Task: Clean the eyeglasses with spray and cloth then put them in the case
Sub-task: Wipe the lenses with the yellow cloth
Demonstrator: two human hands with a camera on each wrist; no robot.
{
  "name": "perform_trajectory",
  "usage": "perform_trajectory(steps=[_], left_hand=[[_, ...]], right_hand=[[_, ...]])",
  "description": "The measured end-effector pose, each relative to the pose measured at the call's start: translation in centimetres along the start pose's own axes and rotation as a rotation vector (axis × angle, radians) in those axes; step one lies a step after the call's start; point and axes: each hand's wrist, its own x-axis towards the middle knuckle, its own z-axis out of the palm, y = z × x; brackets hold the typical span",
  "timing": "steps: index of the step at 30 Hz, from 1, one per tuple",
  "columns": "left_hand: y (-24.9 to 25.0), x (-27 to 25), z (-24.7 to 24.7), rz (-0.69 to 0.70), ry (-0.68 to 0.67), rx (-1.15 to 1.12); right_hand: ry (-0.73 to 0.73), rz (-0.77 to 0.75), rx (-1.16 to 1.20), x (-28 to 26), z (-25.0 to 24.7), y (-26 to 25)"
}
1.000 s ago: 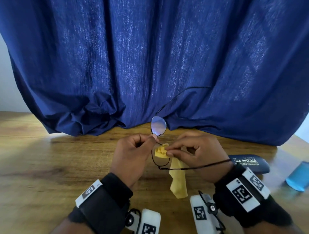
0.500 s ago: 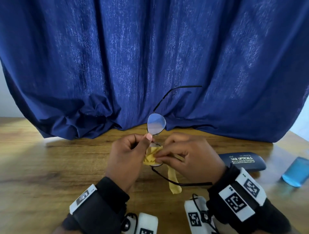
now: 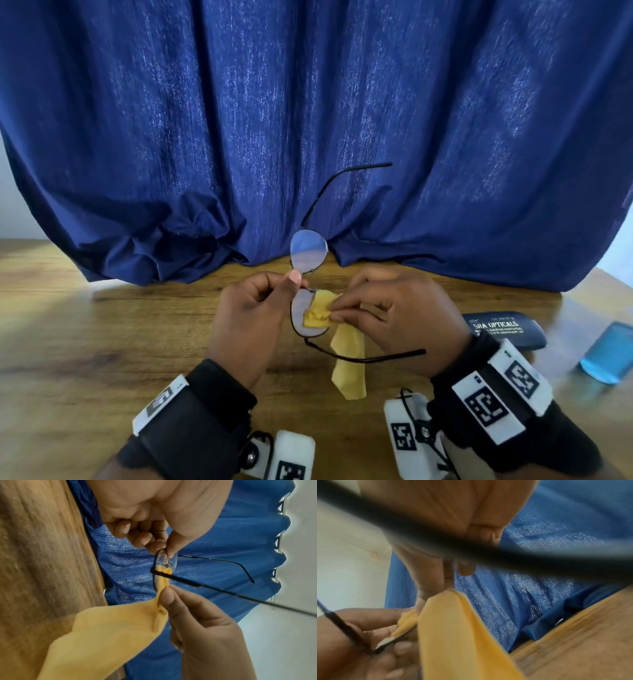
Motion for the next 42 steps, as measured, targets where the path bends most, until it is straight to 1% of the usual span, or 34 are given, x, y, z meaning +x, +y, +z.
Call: perform_trajectory(steps=[2,3,8,13,16,18,20,23,24,26,28,29,32,34,36,37,38,40,42], left_hand=[[-0.1,-0.5,0.5,0.021,-0.023,0.027],[0.0,-0.8,0.6,0.03,-0.026,0.032],[0.0,0.3,-0.3,0.007,0.035,-0.009],[-0.2,-0.9,0.7,0.015,-0.059,0.016],[0.1,-0.4,0.2,0.045,-0.015,0.015],[0.3,-0.1,-0.3,0.044,0.033,-0.019],[0.4,-0.4,0.0,0.031,0.011,-0.022],[0.2,-1.4,1.0,0.028,-0.072,-0.006],[0.2,-1.4,1.0,0.029,-0.07,-0.01],[0.4,-0.9,0.5,0.038,-0.02,-0.038],[0.5,-0.3,0.0,0.038,0.027,-0.059],[0.4,-0.3,-0.1,0.037,0.024,-0.052],[0.4,-1.2,0.7,0.029,-0.051,0.018],[0.4,-1.3,0.8,0.034,-0.057,0.024],[0.3,-0.7,0.3,0.025,-0.02,-0.005],[0.2,-0.4,0.0,0.017,0.004,-0.017],[0.2,-0.3,-0.1,0.011,0.014,-0.021],[0.3,-0.7,0.3,0.012,-0.007,-0.003],[0.3,-1.2,0.8,0.032,-0.045,0.02]], right_hand=[[0.063,-0.014,0.003,0.1,0.5,-0.3],[0.068,-0.022,0.016,0.1,0.7,-0.6],[-0.033,-0.012,0.052,-0.1,0.5,-0.2],[0.074,-0.043,0.049,0.0,0.9,-0.4],[0.102,0.015,0.02,0.0,0.9,-0.3],[0.081,0.014,0.034,-0.1,1.0,-0.3],[0.056,-0.036,0.055,0.0,1.2,-0.8],[0.091,-0.074,0.055,0.1,1.3,-1.4],[0.111,-0.064,0.045,0.0,1.3,-1.3],[0.142,-0.017,0.021,0.0,1.2,-0.7],[0.125,0.005,0.038,0.0,1.1,-0.3],[0.104,-0.014,0.053,0.0,1.1,-0.3],[0.05,-0.073,0.083,0.0,1.1,-0.9],[0.077,-0.038,0.076,0.0,1.0,-0.6],[0.099,0.006,0.058,0.0,0.8,-0.1],[0.081,0.004,0.063,0.0,0.9,0.0],[0.047,-0.019,0.072,0.0,0.9,-0.2],[-0.013,-0.082,0.08,0.0,1.2,-0.9],[0.009,-0.075,0.081,0.0,1.0,-1.0]])
